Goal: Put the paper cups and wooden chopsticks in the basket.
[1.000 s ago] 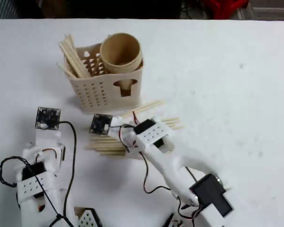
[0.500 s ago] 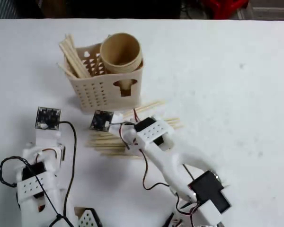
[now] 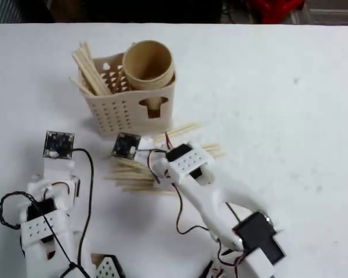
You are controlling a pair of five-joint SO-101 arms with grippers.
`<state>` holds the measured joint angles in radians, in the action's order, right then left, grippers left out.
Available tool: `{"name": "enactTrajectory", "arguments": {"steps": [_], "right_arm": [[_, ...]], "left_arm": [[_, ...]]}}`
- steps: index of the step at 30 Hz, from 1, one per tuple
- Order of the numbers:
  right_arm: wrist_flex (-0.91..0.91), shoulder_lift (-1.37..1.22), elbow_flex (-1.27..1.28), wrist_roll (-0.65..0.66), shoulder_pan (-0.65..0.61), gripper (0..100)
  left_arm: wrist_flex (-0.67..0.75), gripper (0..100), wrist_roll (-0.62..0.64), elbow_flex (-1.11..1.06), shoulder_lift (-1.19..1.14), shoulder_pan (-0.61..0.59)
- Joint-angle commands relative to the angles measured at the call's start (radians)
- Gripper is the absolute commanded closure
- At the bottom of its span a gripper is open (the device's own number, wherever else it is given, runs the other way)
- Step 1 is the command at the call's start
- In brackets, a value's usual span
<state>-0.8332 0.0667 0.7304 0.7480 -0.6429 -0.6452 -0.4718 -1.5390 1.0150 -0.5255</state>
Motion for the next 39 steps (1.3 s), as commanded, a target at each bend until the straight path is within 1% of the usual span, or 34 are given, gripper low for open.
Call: {"name": "enactTrajectory", "arguments": {"steps": [1, 5, 12, 16, 19, 22, 25, 28, 31, 33, 35, 39], "right_arm": [[-0.077, 0.117, -0.002, -0.02, 0.008, 98.2], [-0.15, 0.278, -0.002, -0.071, 0.005, 98.2], [-0.245, 0.618, -0.009, -0.087, -0.002, 98.2], [-0.236, 0.808, -0.081, -0.209, -0.002, 98.2], [-0.217, 0.848, -0.226, -0.292, -0.002, 98.2], [-0.183, 0.792, -0.393, -0.364, -0.002, 98.2], [-0.111, 0.674, -0.549, -0.431, -0.002, 98.2], [0.019, 0.521, -0.686, -0.52, -0.002, 98.2], [0.199, 0.366, -0.801, -0.608, -0.002, 98.1], [0.314, 0.269, -0.862, -0.631, -0.002, 98.1], [0.4, 0.183, -0.914, -0.62, -0.002, 98.1], [0.453, 0.061, -0.964, -0.628, -0.002, 98.1]], "left_arm": [[0.017, 83, 0.009, 0.005, 0.019, -0.007], [0.017, 83, 0.009, 0.005, 0.019, -0.007], [0.017, 83, 0.009, 0.005, 0.019, -0.007], [0.017, 83, 0.009, 0.005, 0.019, -0.007], [0.017, 83, 0.009, 0.005, 0.019, -0.007], [0.017, 83, 0.009, 0.005, 0.019, -0.007], [0.017, 83, 0.009, 0.005, 0.019, -0.007], [0.017, 83, 0.009, 0.005, 0.019, -0.007], [0.017, 83, 0.009, 0.005, 0.019, -0.007], [0.017, 83, 0.009, 0.005, 0.019, -0.007], [0.017, 83, 0.009, 0.005, 0.019, -0.007], [0.017, 83, 0.009, 0.005, 0.019, -0.007]]}}
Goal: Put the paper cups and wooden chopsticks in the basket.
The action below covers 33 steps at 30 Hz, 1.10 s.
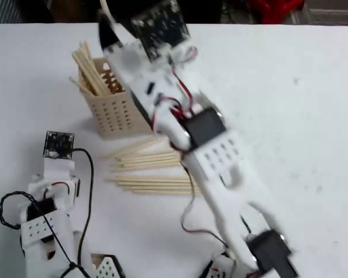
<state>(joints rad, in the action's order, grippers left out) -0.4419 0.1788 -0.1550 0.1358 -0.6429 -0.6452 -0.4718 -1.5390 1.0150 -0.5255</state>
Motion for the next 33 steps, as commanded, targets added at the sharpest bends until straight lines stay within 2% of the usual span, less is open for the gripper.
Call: {"name": "enactTrajectory", "arguments": {"steps": [1, 8, 12, 18, 23, 26, 30, 33], "right_arm": [[0.067, -0.073, -0.081, -0.017, -0.002, 98.1], [0.097, -0.157, -0.083, -0.017, -0.084, 98.1], [0.097, -0.165, -0.083, -0.017, -0.087, 97.9], [0.082, -0.165, -0.078, -0.018, -0.087, 86.5], [0.016, -0.143, -0.078, -0.017, -0.085, 88.5], [-0.174, -0.093, -0.08, -0.017, -0.084, 92.6], [-0.538, 0.022, -0.08, -0.009, -0.082, 97.8], [-0.805, 0.111, -0.078, -0.009, -0.05, 98.1]], "left_arm": [[0.017, 83, 0.009, 0.005, 0.019, -0.007], [0.017, 83, 0.009, 0.005, 0.019, -0.007], [0.017, 83, 0.009, 0.005, 0.019, -0.007], [0.017, 83, 0.009, 0.005, 0.019, -0.007], [0.017, 83, 0.009, 0.005, 0.019, -0.007], [0.017, 83, 0.009, 0.005, 0.019, -0.007], [0.017, 83, 0.009, 0.005, 0.019, -0.007], [0.017, 83, 0.009, 0.005, 0.019, -0.007]]}}
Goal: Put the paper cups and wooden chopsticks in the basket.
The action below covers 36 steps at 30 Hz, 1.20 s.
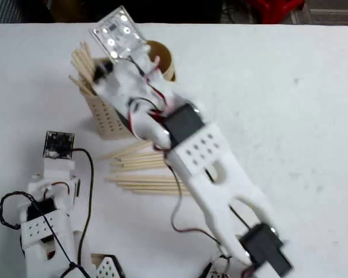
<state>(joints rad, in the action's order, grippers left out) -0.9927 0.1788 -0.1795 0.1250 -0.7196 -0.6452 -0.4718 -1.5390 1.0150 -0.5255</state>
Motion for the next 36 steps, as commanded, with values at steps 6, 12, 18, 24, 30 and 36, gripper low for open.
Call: {"name": "enactTrajectory", "arguments": {"steps": [6, 12, 18, 24, 30, 36], "right_arm": [[-0.564, 0.186, 0.021, 0.173, 0.021, 98.1], [-0.489, 0.237, 0.411, 0.417, -0.03, 98.1], [-0.248, 0.242, 0.816, 0.594, -0.027, 90.2], [-0.039, 0.196, 1.005, 0.667, -0.025, 84.7], [0.117, 0.056, 1.017, 0.675, 0.067, 84.4], [0.176, -0.119, 0.976, 0.675, 0.087, 84.6]], "left_arm": [[0.017, 83, 0.009, 0.005, 0.019, -0.007], [0.017, 83, 0.009, 0.005, 0.019, -0.007], [0.017, 83, 0.009, 0.005, 0.019, -0.007], [0.017, 83, 0.009, 0.005, 0.019, -0.007], [0.017, 83, 0.009, 0.005, 0.019, -0.007], [0.017, 83, 0.009, 0.005, 0.019, -0.007]]}}
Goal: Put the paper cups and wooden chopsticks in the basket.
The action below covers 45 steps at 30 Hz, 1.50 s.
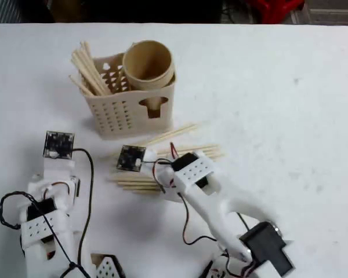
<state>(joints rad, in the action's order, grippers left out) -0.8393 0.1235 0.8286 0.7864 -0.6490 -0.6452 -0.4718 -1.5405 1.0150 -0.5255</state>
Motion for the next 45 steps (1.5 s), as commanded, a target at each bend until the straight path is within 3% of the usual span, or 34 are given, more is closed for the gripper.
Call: {"name": "enactTrajectory", "arguments": {"steps": [1, 5, 10, 31, 38, 45], "right_arm": [[0.021, -0.079, -0.044, 0.012, 0.019, 84.7], [-0.013, -0.096, -0.077, 0.008, 0.025, 85.8], [-0.013, -0.088, -0.08, 0.002, 0.028, 98.8], [-0.203, 0.453, -0.084, -0.057, 0.021, 98.2], [-0.165, 0.653, -0.315, -0.373, -0.039, 98.2], [0.108, 0.538, -0.615, -0.557, -0.127, 98.2]], "left_arm": [[0.017, 83, 0.009, 0.006, 0.019, -0.007], [0.017, 83, 0.009, 0.006, 0.019, -0.007], [0.017, 83, 0.009, 0.006, 0.019, -0.007], [0.017, 83, 0.009, 0.006, 0.019, -0.007], [0.017, 83, 0.009, 0.006, 0.019, -0.007], [0.017, 83, 0.009, 0.006, 0.019, -0.007]]}}
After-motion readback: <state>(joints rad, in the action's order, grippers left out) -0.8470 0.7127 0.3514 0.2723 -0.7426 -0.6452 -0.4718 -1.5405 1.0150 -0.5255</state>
